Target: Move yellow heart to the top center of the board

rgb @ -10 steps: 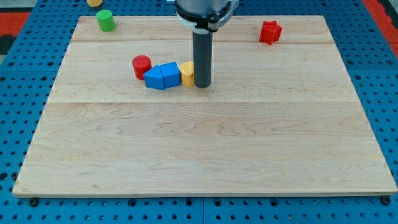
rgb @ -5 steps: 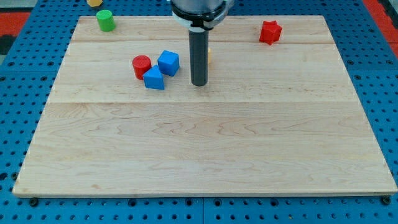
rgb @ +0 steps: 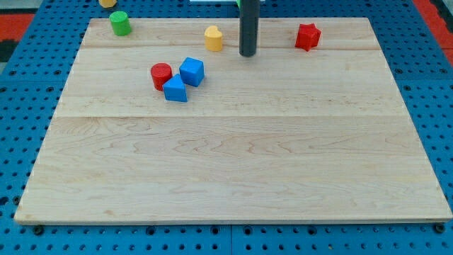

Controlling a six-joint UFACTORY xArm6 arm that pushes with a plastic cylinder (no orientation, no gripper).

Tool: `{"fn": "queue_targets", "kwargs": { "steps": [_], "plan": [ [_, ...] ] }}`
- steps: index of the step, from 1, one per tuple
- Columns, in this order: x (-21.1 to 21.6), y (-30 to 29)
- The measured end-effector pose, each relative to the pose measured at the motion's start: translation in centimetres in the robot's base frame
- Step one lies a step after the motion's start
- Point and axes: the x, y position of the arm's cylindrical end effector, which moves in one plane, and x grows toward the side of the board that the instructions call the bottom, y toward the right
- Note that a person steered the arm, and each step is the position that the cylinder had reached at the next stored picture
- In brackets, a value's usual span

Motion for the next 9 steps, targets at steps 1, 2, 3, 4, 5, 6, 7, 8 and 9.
{"fn": "queue_targets", "kwargs": {
  "steps": [1,2,3,4,5,6,7,8,9],
  "plan": [
    [1.7,-3.5],
    [-3.4,-7.6],
    [-6.4,-9.7],
    [-7.5,-8.1],
    [-7.7,-7.5],
    [-7.7,-7.4],
    [-7.7,-7.4],
    [-8.8,-7.0],
    [-10.0,-7.0]
  ]
}}
